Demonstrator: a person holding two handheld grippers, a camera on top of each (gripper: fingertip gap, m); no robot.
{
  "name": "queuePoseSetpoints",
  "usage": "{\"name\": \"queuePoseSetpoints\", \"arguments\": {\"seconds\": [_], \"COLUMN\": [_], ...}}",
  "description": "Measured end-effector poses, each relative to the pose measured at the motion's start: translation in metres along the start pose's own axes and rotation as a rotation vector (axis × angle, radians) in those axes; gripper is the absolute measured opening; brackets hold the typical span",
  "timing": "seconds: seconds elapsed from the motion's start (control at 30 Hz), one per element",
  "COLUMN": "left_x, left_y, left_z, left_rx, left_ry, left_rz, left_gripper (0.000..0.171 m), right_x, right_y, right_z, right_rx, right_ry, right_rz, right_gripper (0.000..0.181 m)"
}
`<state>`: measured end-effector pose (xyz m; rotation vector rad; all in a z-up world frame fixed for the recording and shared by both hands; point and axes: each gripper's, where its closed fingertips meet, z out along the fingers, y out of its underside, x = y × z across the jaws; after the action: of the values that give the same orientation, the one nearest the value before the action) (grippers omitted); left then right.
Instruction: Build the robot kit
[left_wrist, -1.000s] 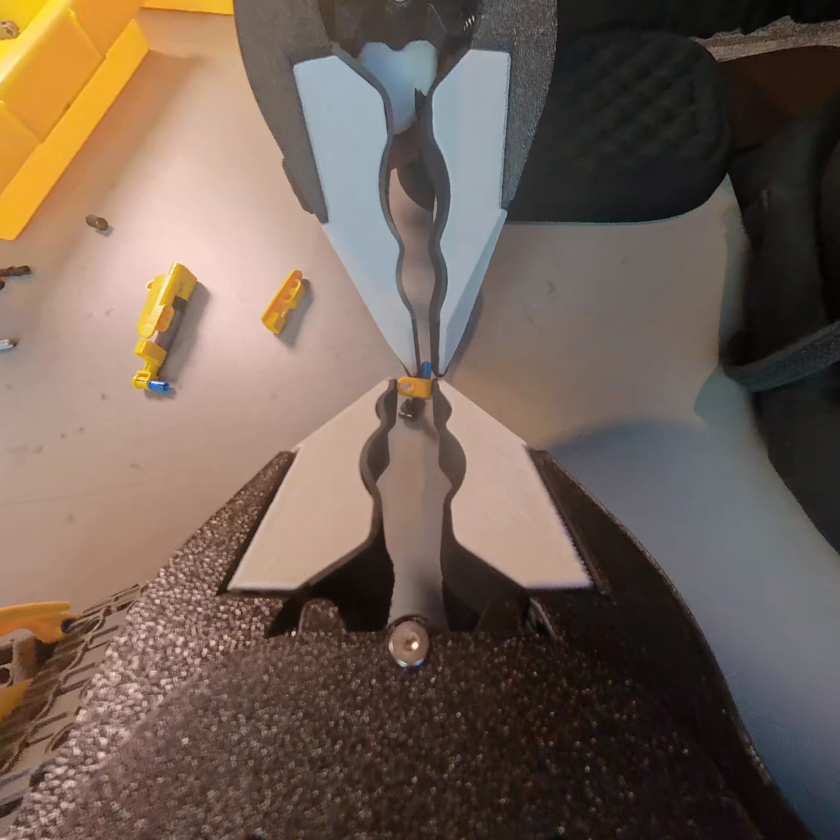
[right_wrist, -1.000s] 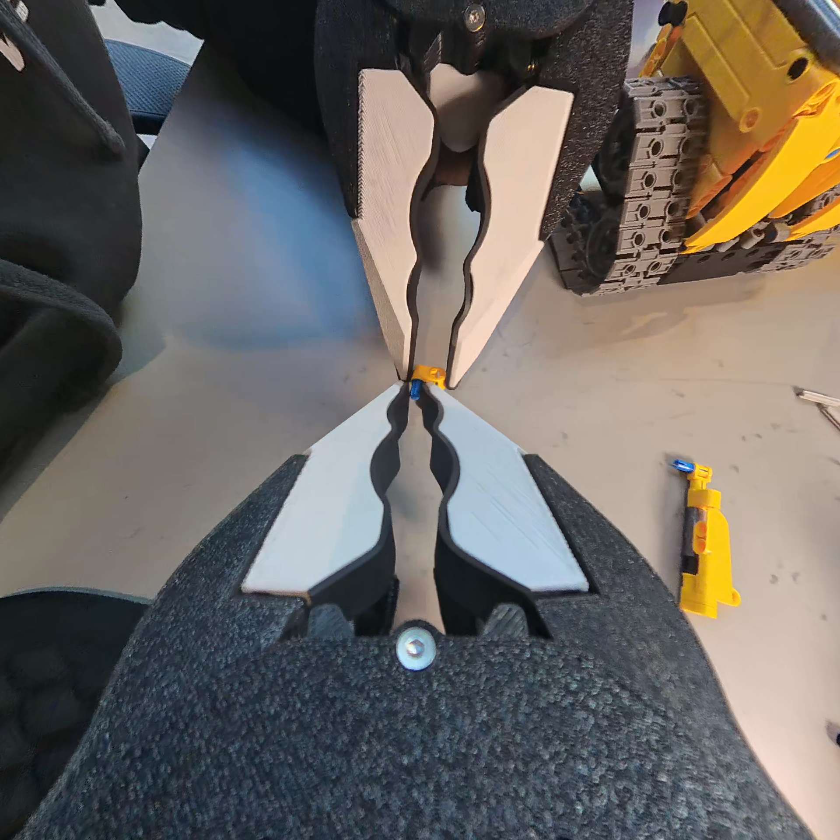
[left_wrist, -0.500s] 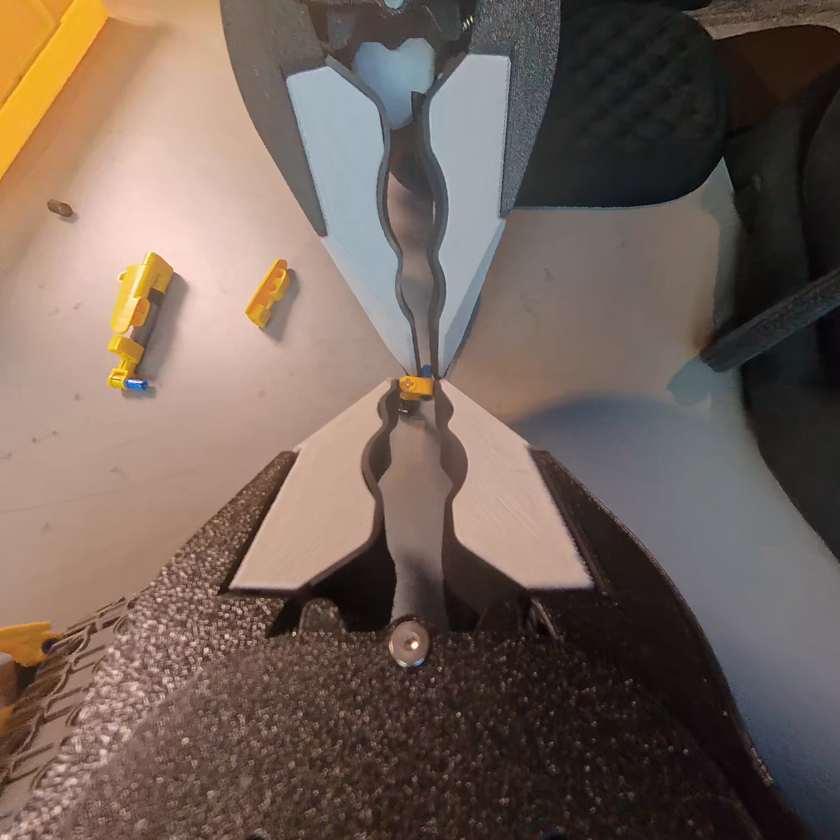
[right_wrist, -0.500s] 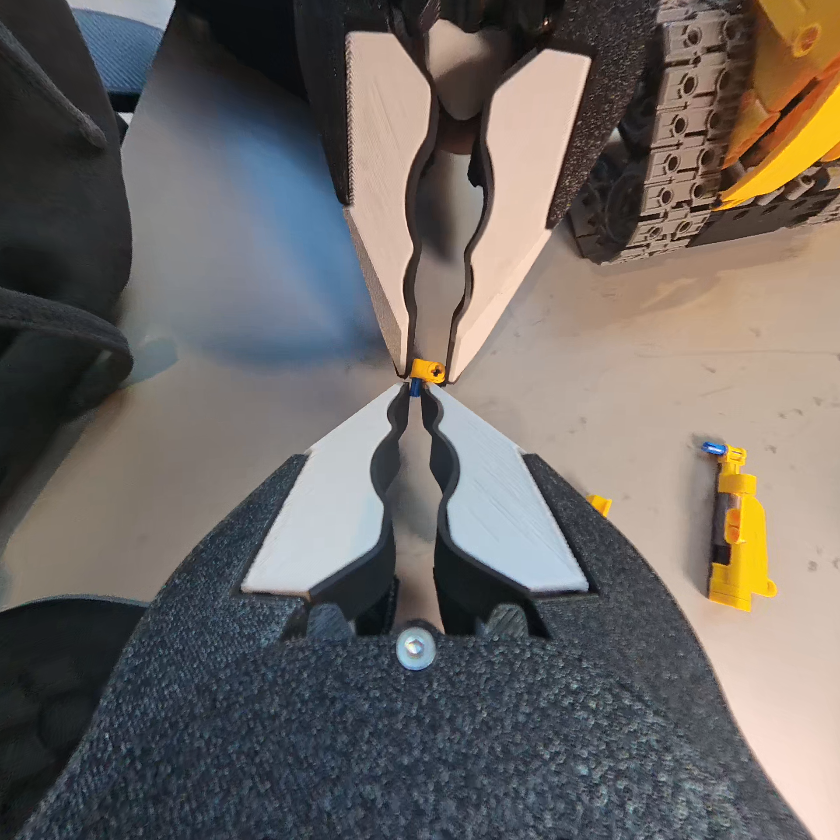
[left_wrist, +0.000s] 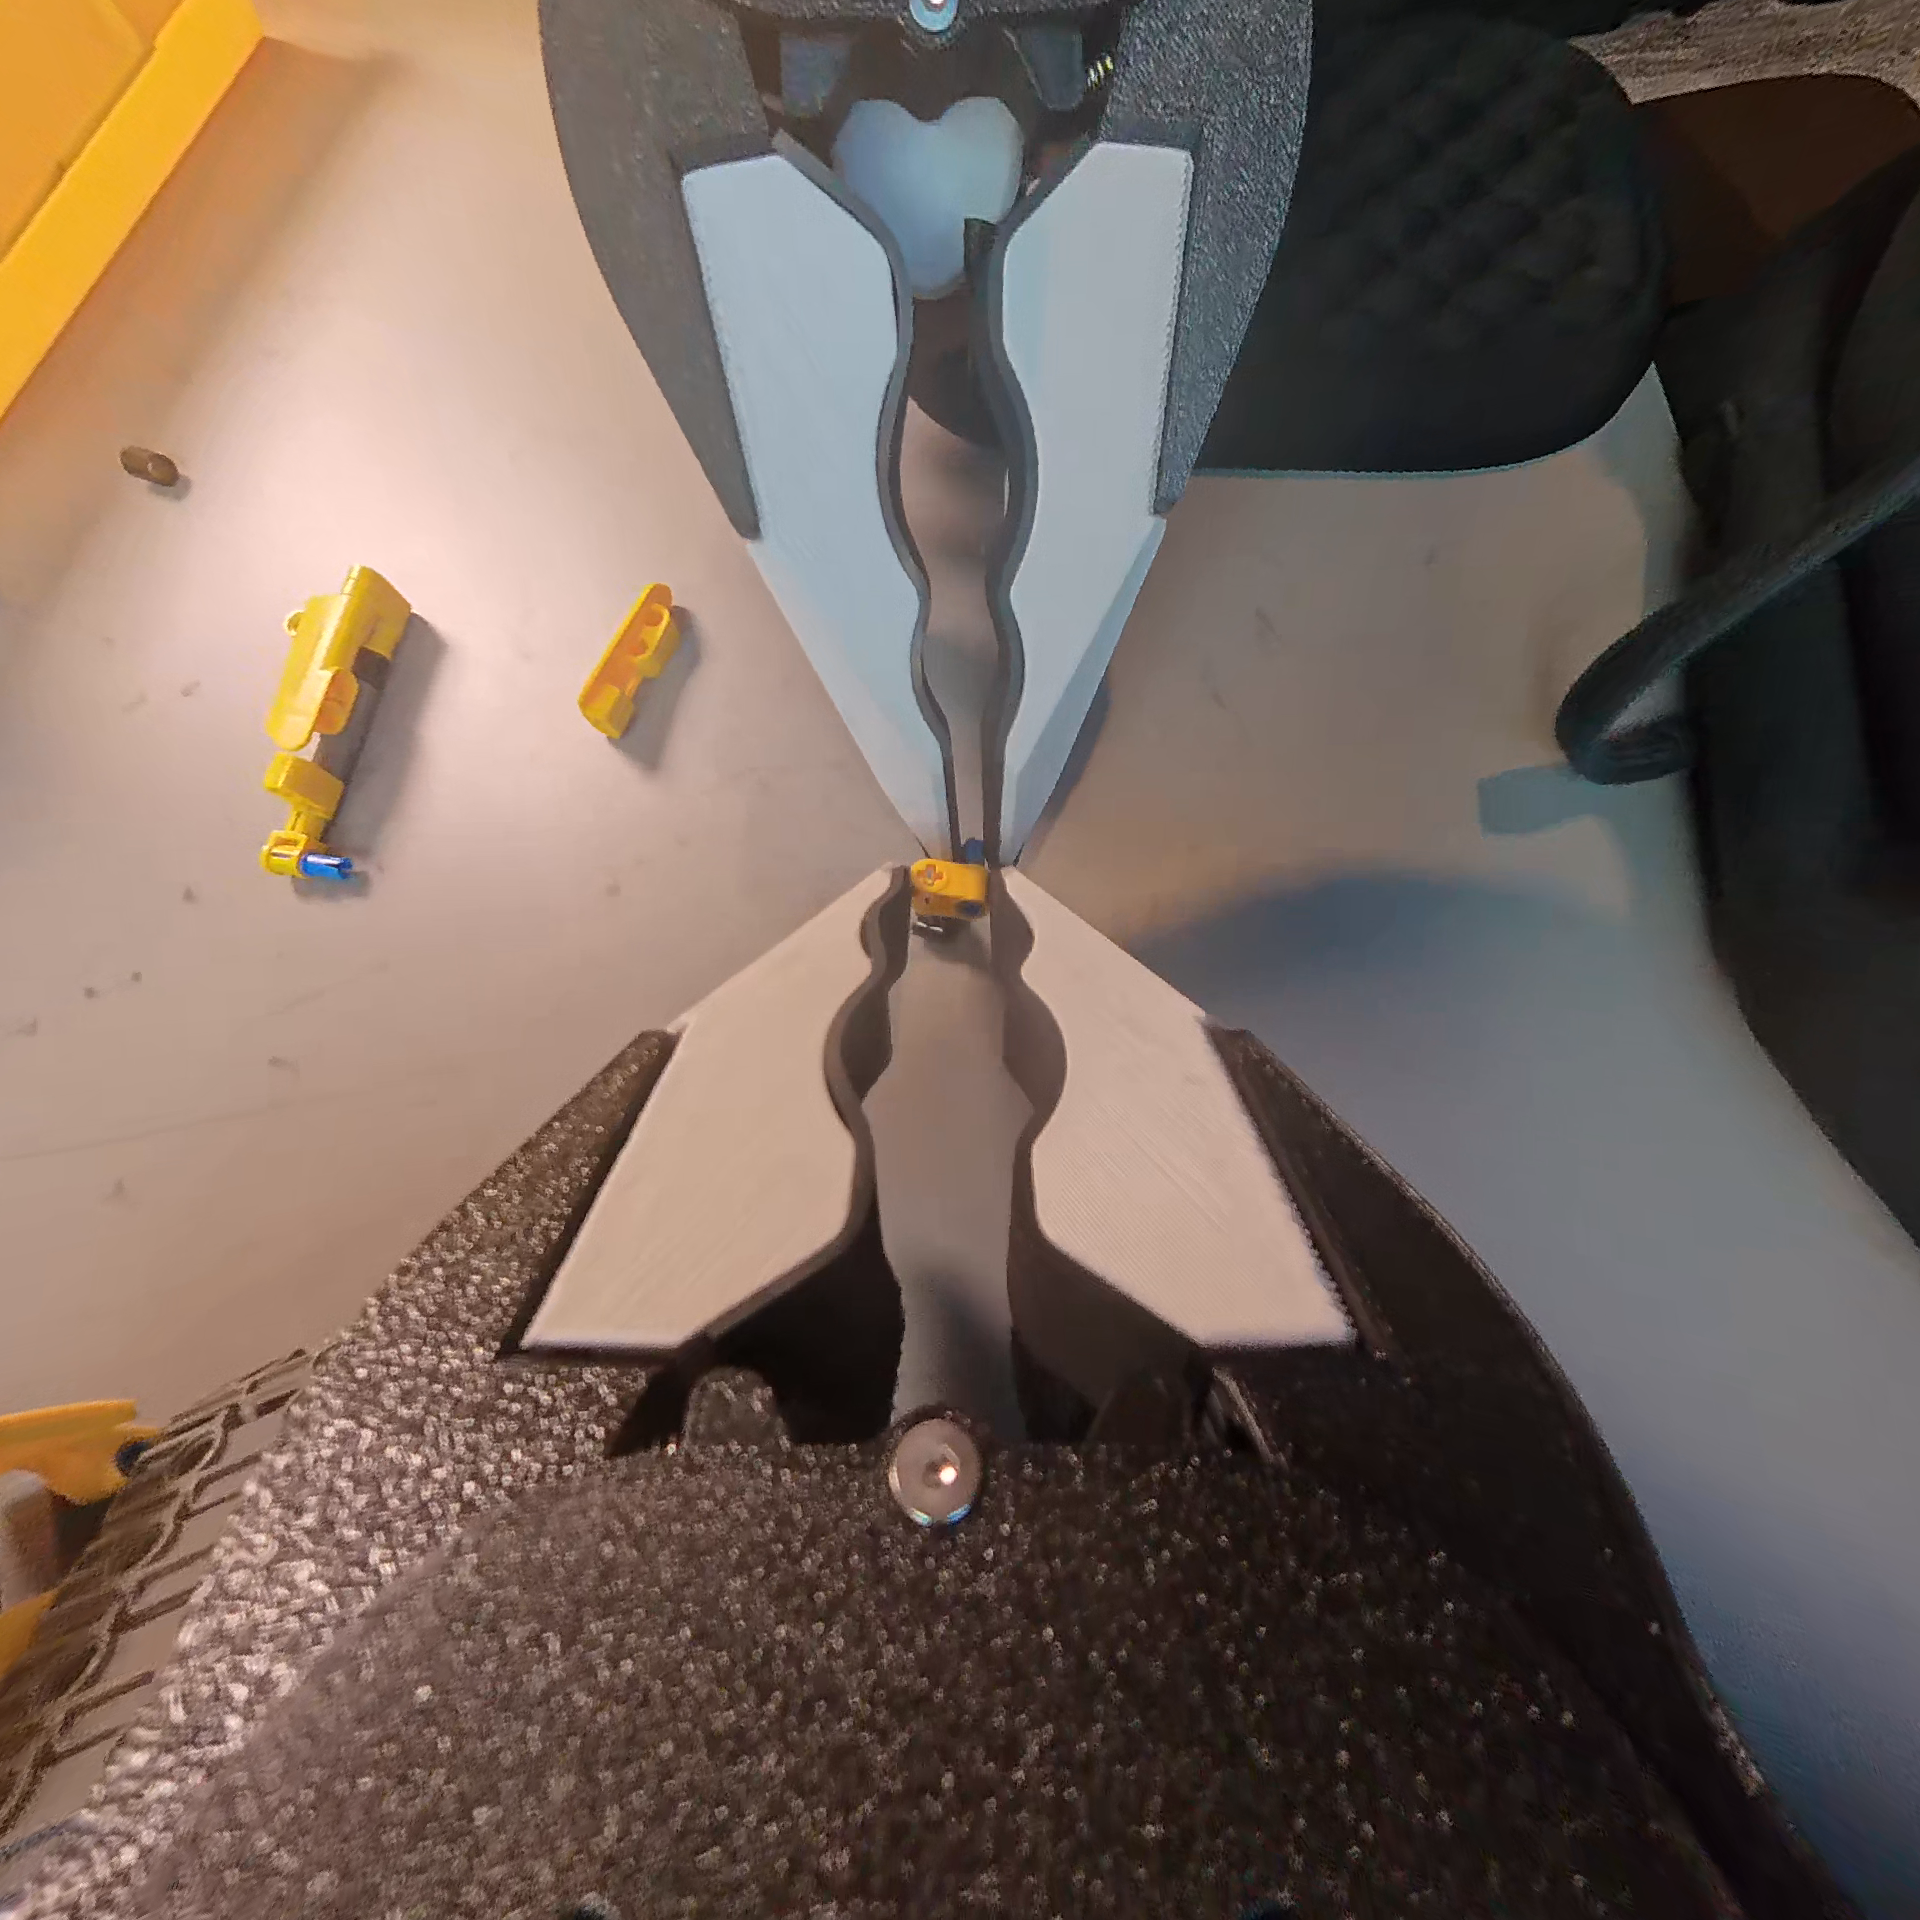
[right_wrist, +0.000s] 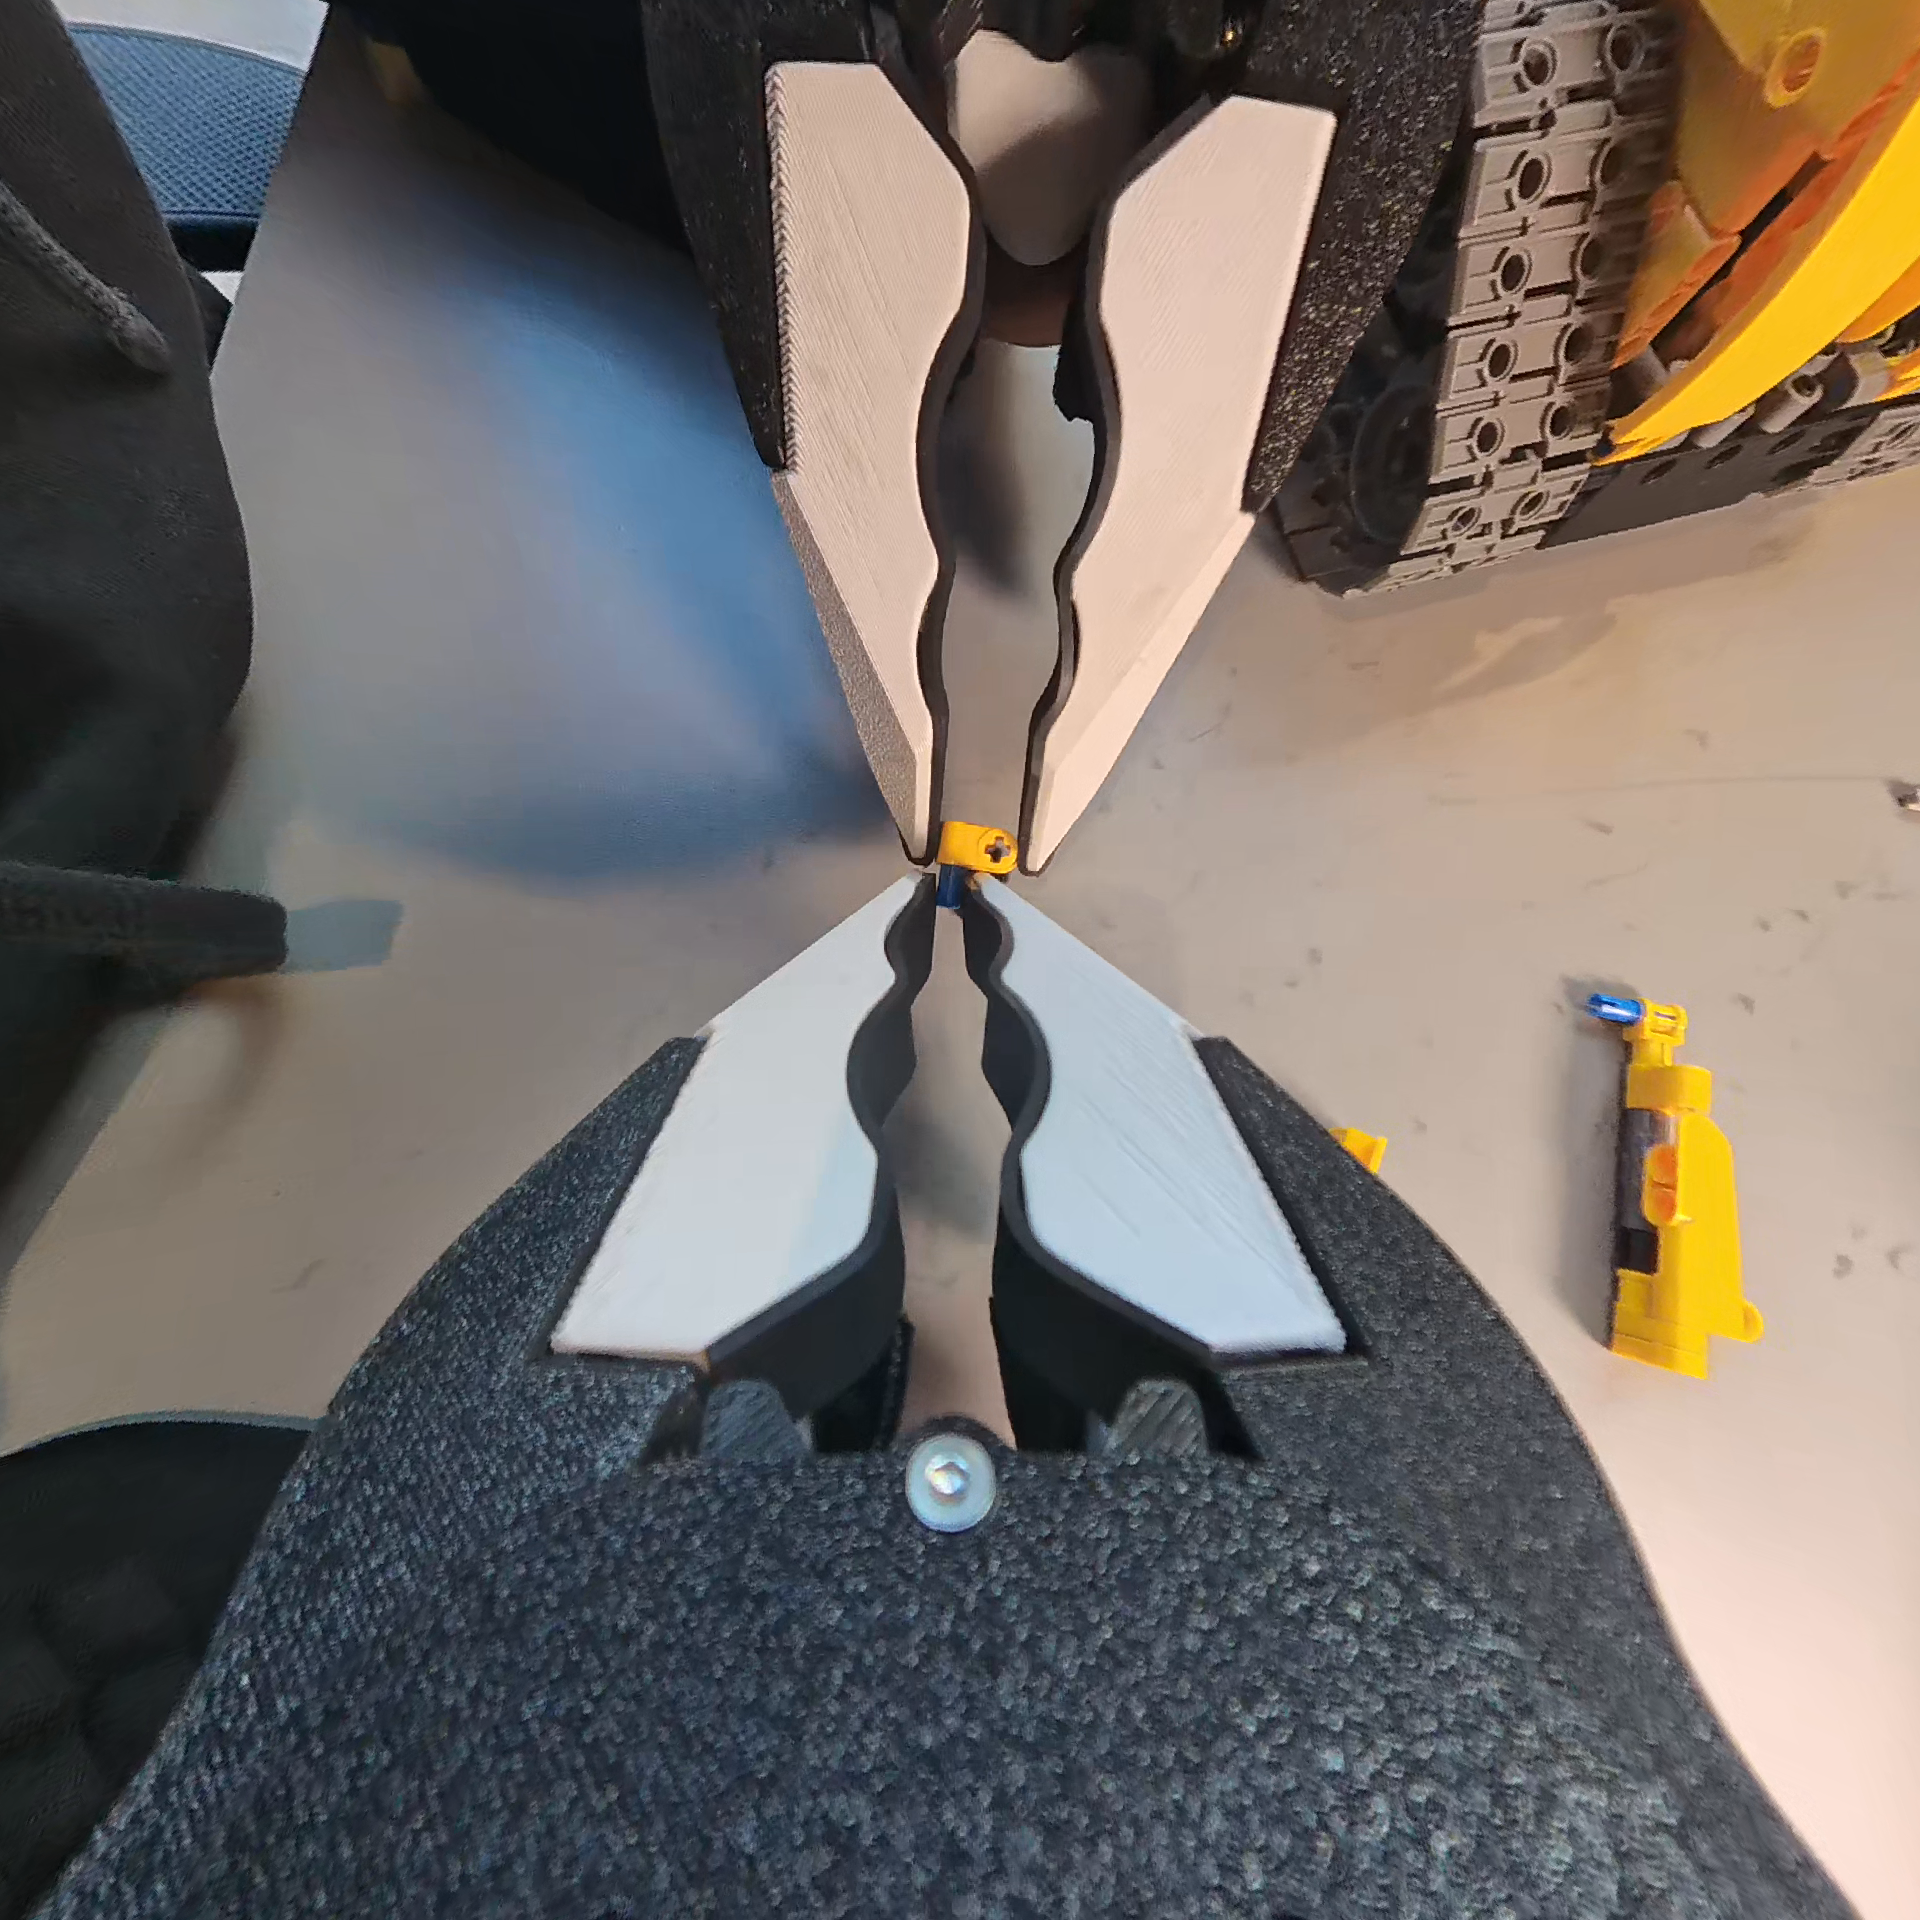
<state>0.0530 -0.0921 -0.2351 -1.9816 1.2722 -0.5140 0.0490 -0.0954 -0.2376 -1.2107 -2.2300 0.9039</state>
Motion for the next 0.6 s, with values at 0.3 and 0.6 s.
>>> {"name": "queuePoseSetpoints", "arguments": {"seconds": [0.3, 0.6], "left_x": [0.0012, 0.0000], "left_y": [0.0018, 0.0040], "left_z": [-0.0002, 0.0001], "left_rx": [-0.006, -0.018], "left_ry": [0.019, 0.019], "left_rz": [0.000, -0.002], "left_gripper": [0.013, 0.013], "right_x": [0.0000, 0.0010], "right_y": [0.0002, 0.0011], "right_z": [0.0020, 0.0036], "right_rx": [-0.009, -0.015], "right_ry": [0.007, 0.009], "right_rz": [0.001, 0.011], "right_gripper": [0.005, 0.005]}}
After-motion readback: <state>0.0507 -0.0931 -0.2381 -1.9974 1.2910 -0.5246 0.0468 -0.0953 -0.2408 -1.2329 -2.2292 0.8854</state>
